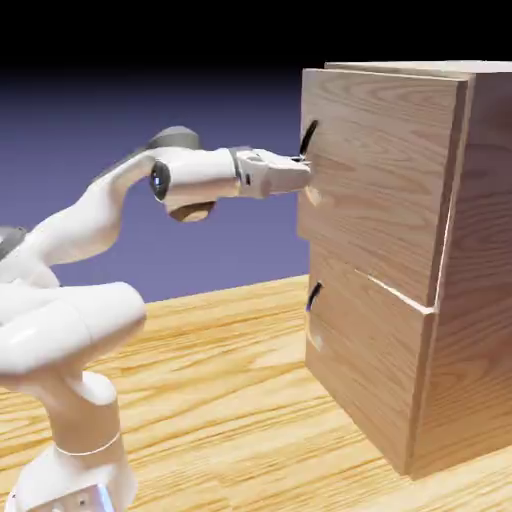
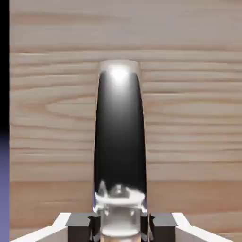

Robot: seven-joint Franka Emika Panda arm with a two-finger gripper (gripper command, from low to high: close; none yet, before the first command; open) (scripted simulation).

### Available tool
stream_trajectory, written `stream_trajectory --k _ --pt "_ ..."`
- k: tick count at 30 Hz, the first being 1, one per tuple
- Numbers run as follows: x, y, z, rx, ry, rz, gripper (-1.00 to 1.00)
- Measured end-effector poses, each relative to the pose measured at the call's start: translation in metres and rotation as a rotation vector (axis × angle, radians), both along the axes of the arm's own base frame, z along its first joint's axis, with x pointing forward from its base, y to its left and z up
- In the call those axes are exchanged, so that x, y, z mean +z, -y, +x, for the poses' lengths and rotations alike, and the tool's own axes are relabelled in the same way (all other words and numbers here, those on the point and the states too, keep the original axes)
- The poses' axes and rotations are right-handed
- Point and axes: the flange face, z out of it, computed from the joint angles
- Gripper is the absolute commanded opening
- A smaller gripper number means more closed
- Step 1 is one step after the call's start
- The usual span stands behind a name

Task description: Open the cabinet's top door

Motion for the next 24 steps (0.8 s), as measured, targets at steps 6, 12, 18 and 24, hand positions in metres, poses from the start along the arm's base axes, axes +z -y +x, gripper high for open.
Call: stream_trajectory --k 6,12,18,24 --pt "0.000 0.042 -0.051 0.188 0.000 0.000 -1.00" --pt "0.000 0.078 -0.083 0.325 0.000 0.000 -1.00" --pt "0.000 0.105 -0.102 0.418 -0.001 0.000 -1.00" --pt "0.000 0.139 -0.121 0.530 -0.001 0.000 -1.00"
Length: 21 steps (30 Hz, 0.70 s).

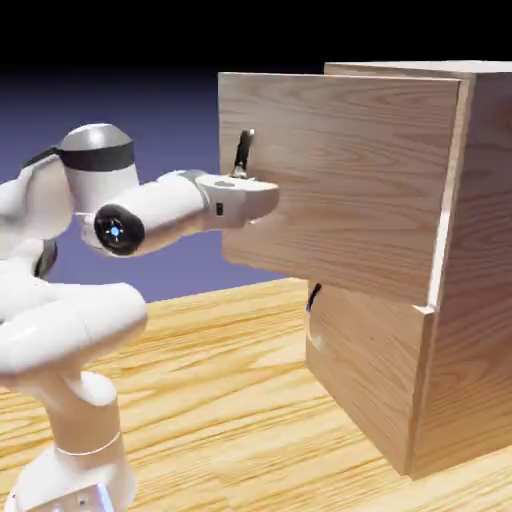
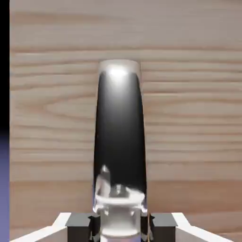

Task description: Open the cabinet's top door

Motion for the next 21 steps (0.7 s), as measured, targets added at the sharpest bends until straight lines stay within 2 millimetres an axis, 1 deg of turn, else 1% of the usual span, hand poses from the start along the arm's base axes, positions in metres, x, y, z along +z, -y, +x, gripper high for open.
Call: stream_trajectory --k 10,21 --pt "0.000 0.056 -0.021 0.170 0.000 0.000 -1.00" --pt "0.000 0.125 -0.034 0.371 0.000 0.000 -1.00"
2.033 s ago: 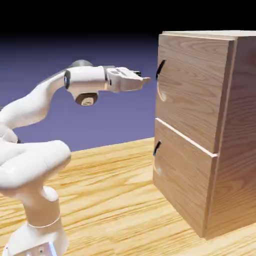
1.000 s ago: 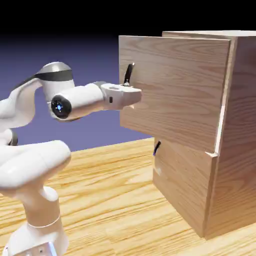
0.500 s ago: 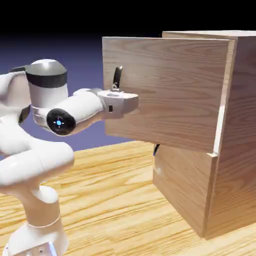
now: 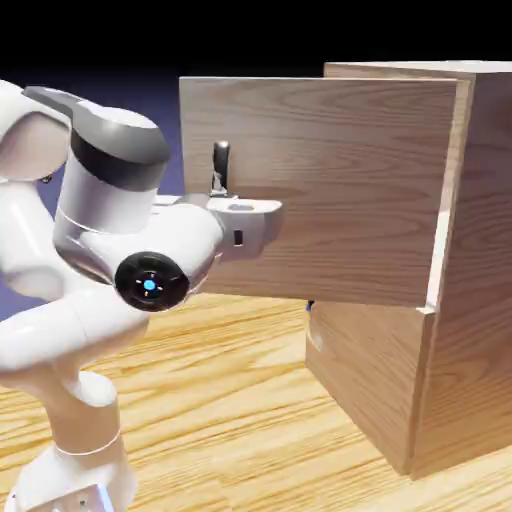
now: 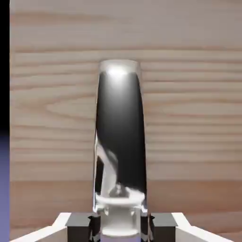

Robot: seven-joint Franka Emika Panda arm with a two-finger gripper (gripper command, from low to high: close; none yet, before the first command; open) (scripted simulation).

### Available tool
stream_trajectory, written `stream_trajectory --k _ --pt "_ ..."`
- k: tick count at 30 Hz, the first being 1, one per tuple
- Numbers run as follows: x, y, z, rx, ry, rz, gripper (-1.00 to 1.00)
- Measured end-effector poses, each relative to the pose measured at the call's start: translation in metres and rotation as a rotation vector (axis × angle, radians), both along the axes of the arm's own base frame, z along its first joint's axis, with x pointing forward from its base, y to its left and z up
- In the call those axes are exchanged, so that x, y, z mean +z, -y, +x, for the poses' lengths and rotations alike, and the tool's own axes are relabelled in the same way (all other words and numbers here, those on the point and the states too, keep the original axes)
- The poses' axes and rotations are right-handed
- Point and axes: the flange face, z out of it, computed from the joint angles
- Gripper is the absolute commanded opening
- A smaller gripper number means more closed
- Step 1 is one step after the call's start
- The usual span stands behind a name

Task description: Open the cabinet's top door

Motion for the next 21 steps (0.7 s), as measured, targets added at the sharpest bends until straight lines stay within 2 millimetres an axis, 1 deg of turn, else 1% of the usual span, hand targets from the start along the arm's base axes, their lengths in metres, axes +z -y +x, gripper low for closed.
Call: stream_trajectory --k 5,10,20,21 --pt "0.000 0.037 -0.001 0.105 0.000 0.000 -1.00" --pt "0.000 0.077 0.002 0.219 0.000 0.000 -1.00" --pt "0.000 0.155 0.023 0.449 0.000 0.000 -1.00" --pt "0.000 0.157 0.023 0.456 0.000 0.000 1.00"
